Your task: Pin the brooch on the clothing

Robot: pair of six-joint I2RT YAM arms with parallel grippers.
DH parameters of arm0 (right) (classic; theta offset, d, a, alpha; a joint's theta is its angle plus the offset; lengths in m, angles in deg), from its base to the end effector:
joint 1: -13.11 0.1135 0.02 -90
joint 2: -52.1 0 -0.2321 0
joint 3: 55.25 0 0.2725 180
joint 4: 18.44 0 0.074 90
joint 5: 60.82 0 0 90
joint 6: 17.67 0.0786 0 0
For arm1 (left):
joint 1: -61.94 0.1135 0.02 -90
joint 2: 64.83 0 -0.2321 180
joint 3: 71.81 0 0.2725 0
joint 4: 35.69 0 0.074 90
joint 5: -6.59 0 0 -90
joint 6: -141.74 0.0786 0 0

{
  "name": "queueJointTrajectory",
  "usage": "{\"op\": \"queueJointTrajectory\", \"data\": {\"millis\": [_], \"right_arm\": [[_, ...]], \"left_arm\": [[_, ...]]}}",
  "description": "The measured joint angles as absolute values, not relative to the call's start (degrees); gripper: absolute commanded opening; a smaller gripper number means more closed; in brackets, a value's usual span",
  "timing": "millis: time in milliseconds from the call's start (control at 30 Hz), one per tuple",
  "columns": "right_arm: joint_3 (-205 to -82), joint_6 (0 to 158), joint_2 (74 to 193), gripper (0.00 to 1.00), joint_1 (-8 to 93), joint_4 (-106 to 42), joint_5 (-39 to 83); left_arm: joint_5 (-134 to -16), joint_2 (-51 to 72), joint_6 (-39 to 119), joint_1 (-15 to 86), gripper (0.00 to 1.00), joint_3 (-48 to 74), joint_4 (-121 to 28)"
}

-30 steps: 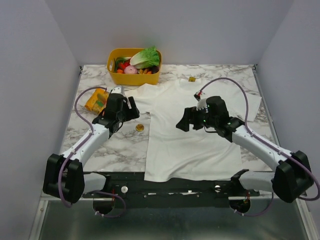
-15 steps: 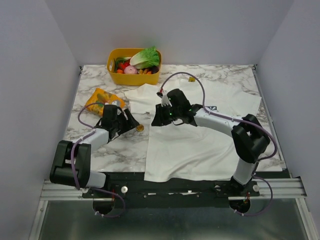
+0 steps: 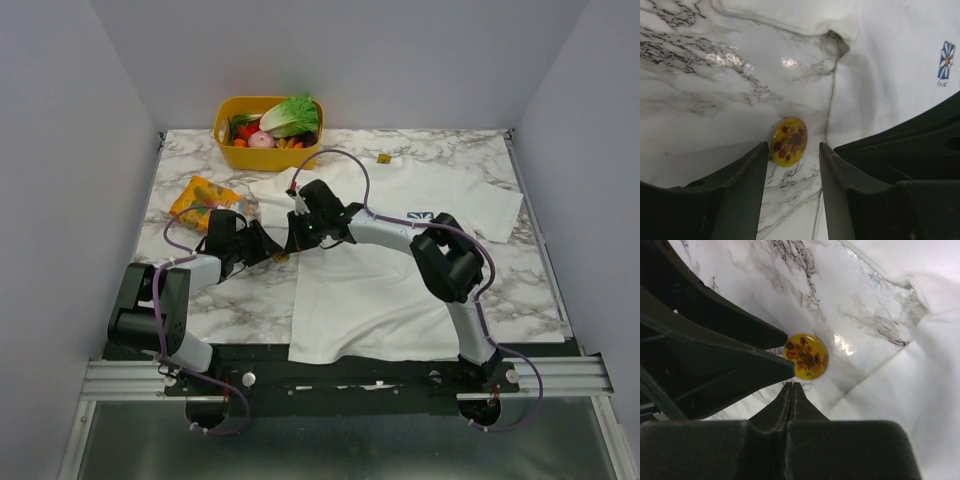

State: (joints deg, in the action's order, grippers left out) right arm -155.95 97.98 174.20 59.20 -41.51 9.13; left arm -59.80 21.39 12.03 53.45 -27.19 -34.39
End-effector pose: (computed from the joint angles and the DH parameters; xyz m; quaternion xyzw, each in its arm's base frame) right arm 0.3291 0.3807 0.1071 -0.2274 0.8817 0.3533 0.2147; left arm 0.3117 -0.0784 0.0697 -0.1562 0.8786 -0.3374 0.2997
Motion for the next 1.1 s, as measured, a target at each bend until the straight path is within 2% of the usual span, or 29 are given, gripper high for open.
{"op": "queueJointTrajectory", "data": {"millis": [133, 900, 1100], "right_arm": [[-157.90, 98.55, 176.60, 0.00, 59.35, -43.30, 9.90], [-160.46, 101.41, 179.99, 0.00, 59.57, -45.86, 14.09], [-161.64, 101.87, 180.80, 0.00, 59.57, -45.90, 14.05]], "left_arm": [[-60.04, 21.39, 12.86, 53.74, 0.43, -27.19, -35.22], [-59.53, 24.93, 13.02, 53.74, 0.43, -26.58, -31.77], [-59.12, 25.85, 12.88, 53.76, 0.27, -26.51, -30.63]]}}
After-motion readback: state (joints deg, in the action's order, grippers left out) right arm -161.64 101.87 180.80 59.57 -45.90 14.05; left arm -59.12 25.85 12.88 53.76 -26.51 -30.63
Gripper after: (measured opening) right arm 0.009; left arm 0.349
